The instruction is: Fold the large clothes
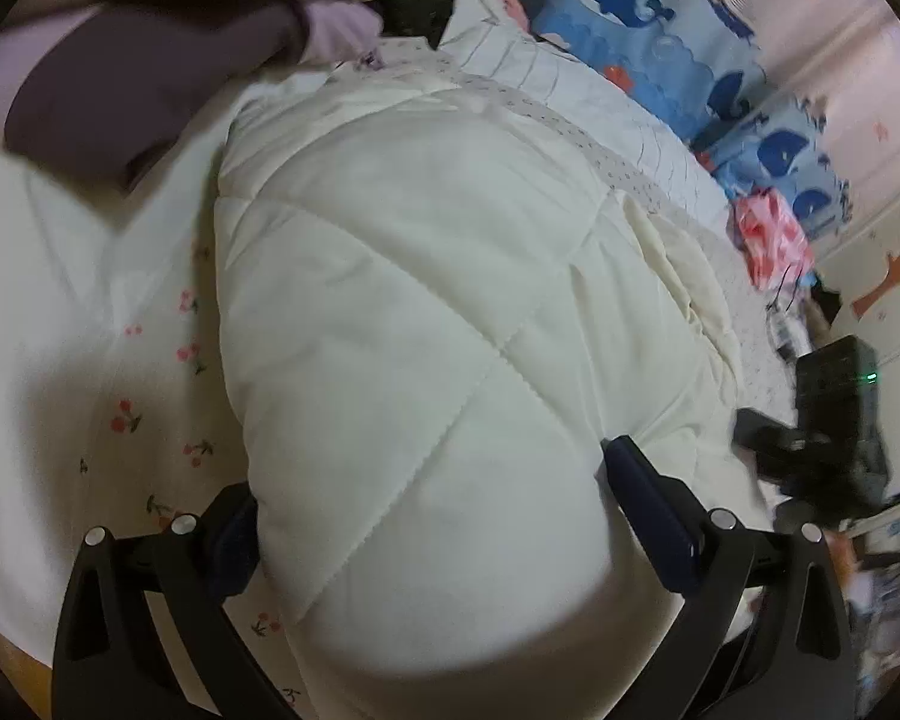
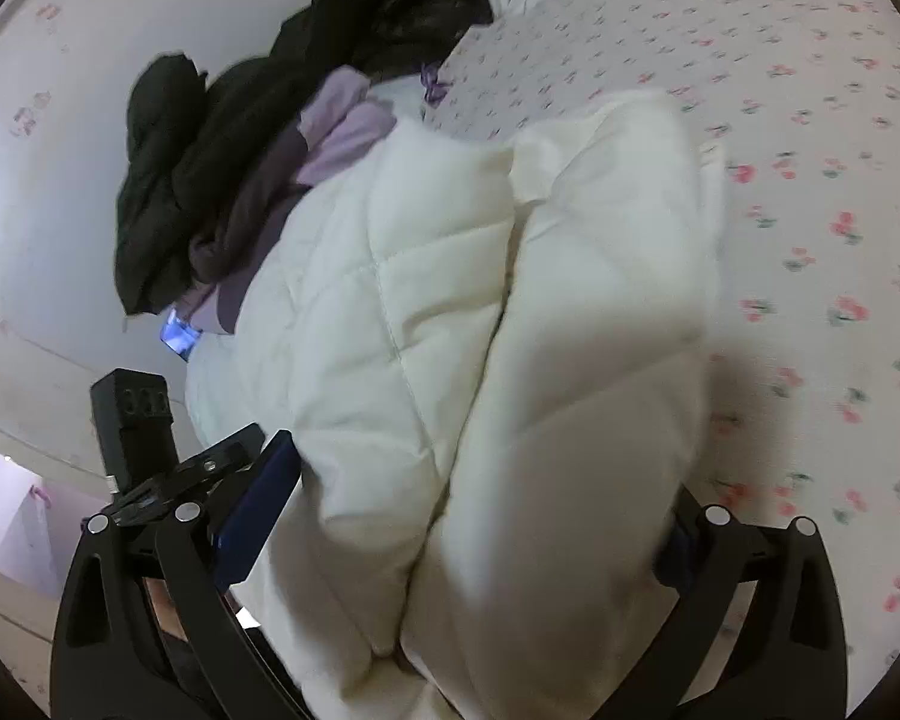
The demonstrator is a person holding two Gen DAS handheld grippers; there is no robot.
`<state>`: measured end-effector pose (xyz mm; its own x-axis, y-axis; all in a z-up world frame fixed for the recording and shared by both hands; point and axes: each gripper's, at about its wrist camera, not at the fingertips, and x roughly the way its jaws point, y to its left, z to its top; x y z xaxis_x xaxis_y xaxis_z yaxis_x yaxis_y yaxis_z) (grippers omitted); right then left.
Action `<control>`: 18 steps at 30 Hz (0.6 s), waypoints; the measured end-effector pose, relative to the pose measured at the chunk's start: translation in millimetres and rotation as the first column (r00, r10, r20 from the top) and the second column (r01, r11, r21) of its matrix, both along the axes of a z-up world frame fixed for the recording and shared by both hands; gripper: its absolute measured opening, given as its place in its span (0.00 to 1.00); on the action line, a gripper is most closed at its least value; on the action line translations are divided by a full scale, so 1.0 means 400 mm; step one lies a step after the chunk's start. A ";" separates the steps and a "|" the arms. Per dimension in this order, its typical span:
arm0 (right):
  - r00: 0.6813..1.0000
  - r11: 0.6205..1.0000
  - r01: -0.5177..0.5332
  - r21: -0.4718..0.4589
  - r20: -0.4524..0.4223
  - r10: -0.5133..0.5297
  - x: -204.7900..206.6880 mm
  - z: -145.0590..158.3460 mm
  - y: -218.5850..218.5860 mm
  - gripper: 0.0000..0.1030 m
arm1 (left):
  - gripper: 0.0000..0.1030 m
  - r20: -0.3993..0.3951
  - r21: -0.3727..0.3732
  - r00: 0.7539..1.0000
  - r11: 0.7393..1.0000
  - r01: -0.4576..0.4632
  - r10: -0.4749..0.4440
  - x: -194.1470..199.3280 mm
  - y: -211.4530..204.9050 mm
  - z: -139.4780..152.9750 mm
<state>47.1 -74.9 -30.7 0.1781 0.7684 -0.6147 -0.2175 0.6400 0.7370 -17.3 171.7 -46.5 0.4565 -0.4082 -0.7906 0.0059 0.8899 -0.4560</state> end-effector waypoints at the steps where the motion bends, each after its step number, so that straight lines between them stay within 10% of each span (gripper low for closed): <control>1: 1.000 1.000 -0.019 0.020 0.001 0.019 -0.001 -0.002 0.027 0.95 | 0.94 -0.003 -0.012 1.000 1.000 -0.009 0.009 0.000 0.012 0.003; 6: 0.993 0.991 -0.114 -0.064 0.016 0.115 0.015 -0.043 0.141 0.94 | 0.95 0.010 0.030 0.997 0.997 -0.073 0.073 -0.024 0.060 0.008; 13: 0.997 0.999 -0.049 -0.014 -0.054 0.048 -0.004 -0.031 -0.010 0.94 | 0.94 0.022 0.060 0.998 0.997 -0.053 0.052 -0.029 0.047 0.022; 18: 0.976 0.996 0.055 -0.063 0.212 -0.041 0.013 0.146 -0.054 0.94 | 0.94 0.029 -0.003 0.993 0.994 -0.111 0.111 -0.009 0.069 0.022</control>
<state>52.3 -96.4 27.8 0.3446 0.7134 -0.6102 -0.3309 0.7006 0.6322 -20.9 199.4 -37.6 0.5223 -0.3549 -0.7754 -0.0797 0.8850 -0.4588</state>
